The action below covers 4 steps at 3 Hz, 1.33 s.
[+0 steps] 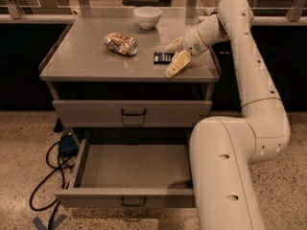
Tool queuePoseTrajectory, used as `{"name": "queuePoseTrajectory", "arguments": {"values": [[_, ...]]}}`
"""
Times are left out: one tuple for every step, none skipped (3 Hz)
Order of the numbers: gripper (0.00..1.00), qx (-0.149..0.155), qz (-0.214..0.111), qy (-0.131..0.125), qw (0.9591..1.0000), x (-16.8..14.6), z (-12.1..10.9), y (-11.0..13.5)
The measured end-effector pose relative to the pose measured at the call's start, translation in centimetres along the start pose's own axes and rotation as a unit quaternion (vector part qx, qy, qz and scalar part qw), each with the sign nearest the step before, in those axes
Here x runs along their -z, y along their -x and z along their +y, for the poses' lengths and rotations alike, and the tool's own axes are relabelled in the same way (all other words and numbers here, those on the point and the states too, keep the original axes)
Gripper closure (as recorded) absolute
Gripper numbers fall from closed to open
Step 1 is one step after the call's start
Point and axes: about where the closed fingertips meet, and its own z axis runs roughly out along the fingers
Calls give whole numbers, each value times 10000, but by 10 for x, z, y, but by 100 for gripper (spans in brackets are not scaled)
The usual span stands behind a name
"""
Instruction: Place rxbar blueberry into middle drawer
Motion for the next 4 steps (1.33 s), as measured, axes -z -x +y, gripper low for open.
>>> {"name": "queuePoseTrajectory", "arguments": {"values": [[89, 0, 0, 0, 10000, 4, -1, 4], [100, 0, 0, -2, 10000, 6, 2, 8], [100, 0, 0, -2, 10000, 7, 2, 8], [100, -8, 52, -551, 9985, 68, -3, 31]]}}
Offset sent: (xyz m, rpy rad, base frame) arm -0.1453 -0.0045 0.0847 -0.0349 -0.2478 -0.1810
